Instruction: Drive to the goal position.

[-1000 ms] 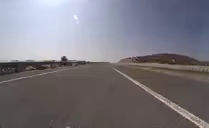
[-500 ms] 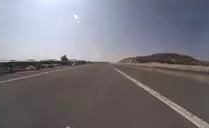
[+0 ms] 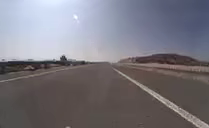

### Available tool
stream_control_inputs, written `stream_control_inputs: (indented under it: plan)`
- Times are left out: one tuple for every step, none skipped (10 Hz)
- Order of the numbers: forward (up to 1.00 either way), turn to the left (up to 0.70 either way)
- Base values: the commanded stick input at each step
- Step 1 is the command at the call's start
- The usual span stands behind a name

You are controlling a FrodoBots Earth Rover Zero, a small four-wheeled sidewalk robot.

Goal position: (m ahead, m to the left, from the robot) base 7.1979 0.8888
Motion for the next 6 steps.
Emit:
stream_control_inputs:
  plan:
    - [1.0, 0.0]
    - [1.0, 0.0]
    - [1.0, 0.0]
    - [1.0, 0.0]
    - [1.0, 0.0]
    - [1.0, 0.0]
